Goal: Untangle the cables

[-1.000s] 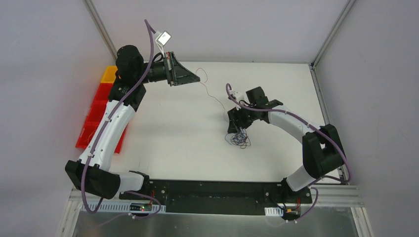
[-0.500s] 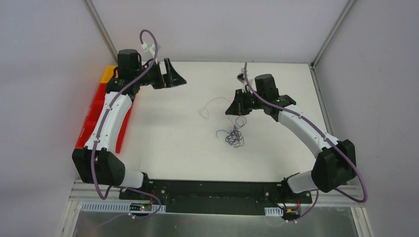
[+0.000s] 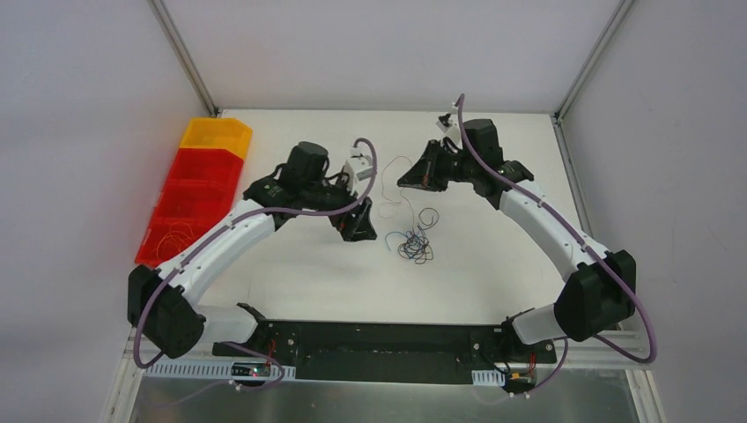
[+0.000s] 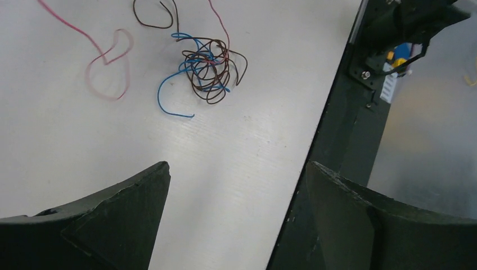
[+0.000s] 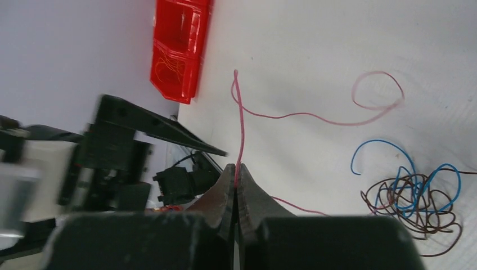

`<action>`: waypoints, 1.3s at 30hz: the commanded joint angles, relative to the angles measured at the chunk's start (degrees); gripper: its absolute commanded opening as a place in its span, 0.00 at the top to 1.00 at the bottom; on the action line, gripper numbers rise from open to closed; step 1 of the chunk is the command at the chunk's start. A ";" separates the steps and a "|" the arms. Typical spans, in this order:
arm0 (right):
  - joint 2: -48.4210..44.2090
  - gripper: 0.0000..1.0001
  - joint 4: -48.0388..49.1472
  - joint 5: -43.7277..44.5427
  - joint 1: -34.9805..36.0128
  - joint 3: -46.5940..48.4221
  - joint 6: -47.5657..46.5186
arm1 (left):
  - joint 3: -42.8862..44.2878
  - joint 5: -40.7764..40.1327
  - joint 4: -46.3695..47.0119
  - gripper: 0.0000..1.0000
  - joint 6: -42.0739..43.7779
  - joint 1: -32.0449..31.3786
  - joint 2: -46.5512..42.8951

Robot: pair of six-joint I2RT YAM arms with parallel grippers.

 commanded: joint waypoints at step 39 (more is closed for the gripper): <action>-5.07 1.00 -24.86 -14.82 3.14 14.49 -31.68 | 20.45 12.36 -0.95 0.14 -16.93 -0.55 9.26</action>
